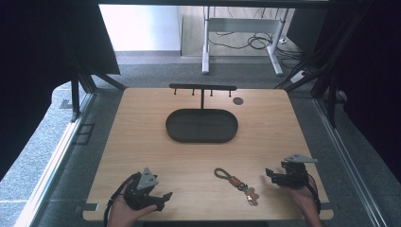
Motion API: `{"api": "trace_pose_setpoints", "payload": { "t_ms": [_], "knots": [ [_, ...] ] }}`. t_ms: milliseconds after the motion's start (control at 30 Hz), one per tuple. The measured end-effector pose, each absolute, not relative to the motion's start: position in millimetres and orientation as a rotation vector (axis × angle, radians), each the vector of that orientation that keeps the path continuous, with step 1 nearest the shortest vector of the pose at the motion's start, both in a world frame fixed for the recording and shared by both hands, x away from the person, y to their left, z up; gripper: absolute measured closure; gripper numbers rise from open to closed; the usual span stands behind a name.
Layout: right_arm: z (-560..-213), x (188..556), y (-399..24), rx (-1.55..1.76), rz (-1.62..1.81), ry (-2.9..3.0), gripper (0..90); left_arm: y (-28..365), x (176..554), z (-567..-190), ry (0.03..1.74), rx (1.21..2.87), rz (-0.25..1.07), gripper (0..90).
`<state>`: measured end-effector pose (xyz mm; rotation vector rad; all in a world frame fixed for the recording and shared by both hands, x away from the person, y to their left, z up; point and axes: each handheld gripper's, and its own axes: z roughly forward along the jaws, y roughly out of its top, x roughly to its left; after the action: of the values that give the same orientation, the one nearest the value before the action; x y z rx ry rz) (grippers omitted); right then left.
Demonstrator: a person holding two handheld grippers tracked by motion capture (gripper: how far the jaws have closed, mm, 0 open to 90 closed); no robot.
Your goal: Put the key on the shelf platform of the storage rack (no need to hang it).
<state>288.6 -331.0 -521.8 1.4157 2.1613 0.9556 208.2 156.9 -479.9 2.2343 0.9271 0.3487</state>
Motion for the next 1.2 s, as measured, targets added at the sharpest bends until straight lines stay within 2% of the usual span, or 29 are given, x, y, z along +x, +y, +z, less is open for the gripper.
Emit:
{"api": "trace_pose_setpoints", "payload": {
  "t_ms": [533,1200],
  "knots": [
    [-512.0,273.9,-333.5,1.355,0.969,2.237,32.2,159.9,214.7,-488.4,0.946,2.223,0.308,21.9],
    [-458.9,256.6,-324.1,1.229,0.916,2.378,38.7,157.4,212.8,-486.7,0.925,2.184,0.255,22.7]
  ]
}}
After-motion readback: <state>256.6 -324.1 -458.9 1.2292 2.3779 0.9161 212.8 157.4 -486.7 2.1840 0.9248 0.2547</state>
